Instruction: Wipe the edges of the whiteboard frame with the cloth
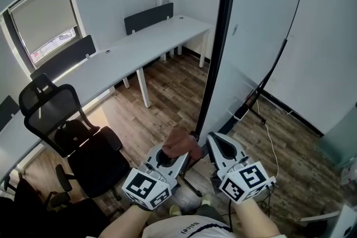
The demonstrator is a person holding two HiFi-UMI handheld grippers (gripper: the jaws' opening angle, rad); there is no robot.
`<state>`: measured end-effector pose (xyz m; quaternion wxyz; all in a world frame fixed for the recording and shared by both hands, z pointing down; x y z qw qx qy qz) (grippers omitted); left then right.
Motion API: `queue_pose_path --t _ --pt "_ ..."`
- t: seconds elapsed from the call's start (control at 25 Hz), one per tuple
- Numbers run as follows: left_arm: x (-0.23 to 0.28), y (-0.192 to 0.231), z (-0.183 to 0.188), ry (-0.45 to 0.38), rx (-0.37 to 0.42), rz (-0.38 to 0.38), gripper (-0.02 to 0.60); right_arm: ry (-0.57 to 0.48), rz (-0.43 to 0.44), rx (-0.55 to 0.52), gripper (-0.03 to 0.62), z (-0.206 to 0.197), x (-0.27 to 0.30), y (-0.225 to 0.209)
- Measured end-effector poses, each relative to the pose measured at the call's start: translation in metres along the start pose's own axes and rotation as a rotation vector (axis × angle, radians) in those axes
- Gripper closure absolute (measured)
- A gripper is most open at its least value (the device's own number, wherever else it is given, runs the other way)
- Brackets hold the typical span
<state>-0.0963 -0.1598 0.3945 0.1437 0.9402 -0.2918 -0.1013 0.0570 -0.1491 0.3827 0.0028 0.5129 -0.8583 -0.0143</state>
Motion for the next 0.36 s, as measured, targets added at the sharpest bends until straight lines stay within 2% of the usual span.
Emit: queue_pose_path --t 0.36 --pt "-0.0070 -0.0024 0.0035 -0.009 -0.001 -0.016 0.506 -0.001 -0.010 -0.014 0.591 0.0035 -0.0006 0.0091"
Point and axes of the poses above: the fingertips, and each gripper's own axes: x forward along the fingers, y to its left, z out of its top, the point moved 7 cm from there along -x, backward along the fingers, and after that the axes turned 11 degrees about -x, right-handed, at the moved point
